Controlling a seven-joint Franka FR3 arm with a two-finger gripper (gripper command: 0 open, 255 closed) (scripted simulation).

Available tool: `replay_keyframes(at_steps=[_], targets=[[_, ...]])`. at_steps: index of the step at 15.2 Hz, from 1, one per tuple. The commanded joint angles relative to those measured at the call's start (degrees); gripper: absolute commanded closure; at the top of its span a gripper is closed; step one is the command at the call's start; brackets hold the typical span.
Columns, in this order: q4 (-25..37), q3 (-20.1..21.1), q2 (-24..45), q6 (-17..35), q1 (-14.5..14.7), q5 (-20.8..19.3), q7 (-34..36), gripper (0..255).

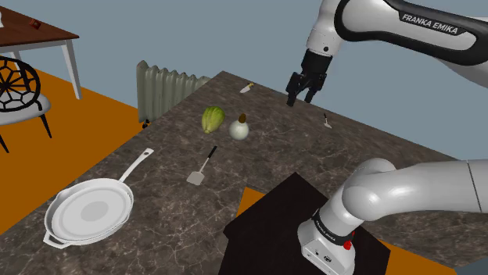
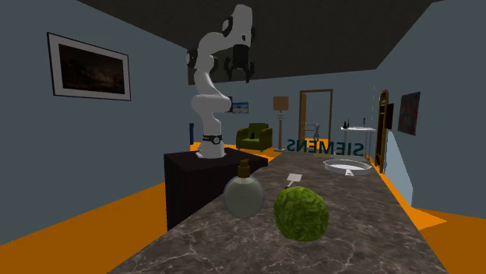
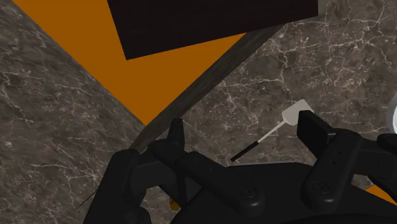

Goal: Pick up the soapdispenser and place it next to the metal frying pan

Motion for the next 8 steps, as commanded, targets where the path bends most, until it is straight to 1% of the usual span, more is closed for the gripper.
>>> replay_keyframes(at_steps=[1,8], targets=[[0.0,0.0,0.0,0.0,0.0,0.0,0.0,0],[-0.1,-3.9,11.1,11.4,-1.6,-1.6,-3.8,0]])
